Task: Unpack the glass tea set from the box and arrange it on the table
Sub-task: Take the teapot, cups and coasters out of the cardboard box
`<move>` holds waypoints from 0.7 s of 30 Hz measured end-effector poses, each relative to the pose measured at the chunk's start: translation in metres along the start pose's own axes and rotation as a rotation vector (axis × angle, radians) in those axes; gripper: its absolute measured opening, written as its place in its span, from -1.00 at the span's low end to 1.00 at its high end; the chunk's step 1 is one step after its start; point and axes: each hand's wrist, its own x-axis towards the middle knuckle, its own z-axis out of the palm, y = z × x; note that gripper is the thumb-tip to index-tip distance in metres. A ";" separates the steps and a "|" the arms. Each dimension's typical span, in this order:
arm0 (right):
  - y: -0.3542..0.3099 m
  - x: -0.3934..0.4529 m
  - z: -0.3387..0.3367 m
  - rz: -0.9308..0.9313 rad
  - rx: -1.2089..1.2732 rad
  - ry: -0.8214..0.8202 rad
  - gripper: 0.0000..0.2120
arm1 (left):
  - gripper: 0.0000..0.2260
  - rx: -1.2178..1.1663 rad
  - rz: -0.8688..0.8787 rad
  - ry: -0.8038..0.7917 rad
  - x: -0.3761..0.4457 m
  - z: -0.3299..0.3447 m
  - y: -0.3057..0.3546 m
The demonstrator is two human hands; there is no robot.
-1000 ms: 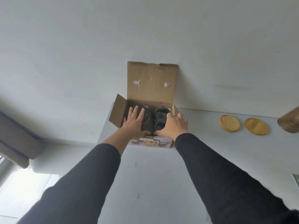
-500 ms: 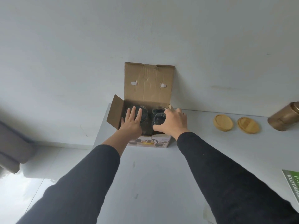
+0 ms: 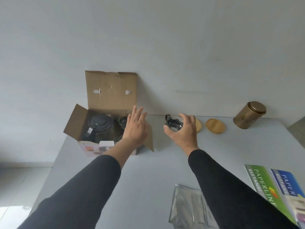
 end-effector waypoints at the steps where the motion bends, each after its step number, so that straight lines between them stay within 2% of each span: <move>1: 0.016 0.000 -0.008 0.029 0.032 0.009 -0.26 | -0.58 -0.015 0.007 -0.007 0.000 0.012 0.014; 5: 0.086 0.005 -0.052 0.114 0.029 0.032 -0.25 | -0.55 -0.047 -0.105 -0.161 -0.005 0.074 0.069; 11: 0.189 0.018 -0.104 0.201 0.007 0.038 -0.25 | -0.38 0.056 -0.275 -0.539 -0.010 0.166 0.126; 15: 0.238 0.024 -0.119 0.229 -0.001 0.021 -0.21 | -0.29 0.152 -0.290 -0.583 -0.002 0.195 0.145; 21: 0.273 0.036 -0.119 0.255 0.042 -0.062 -0.21 | -0.22 0.182 -0.369 -0.634 0.016 0.202 0.156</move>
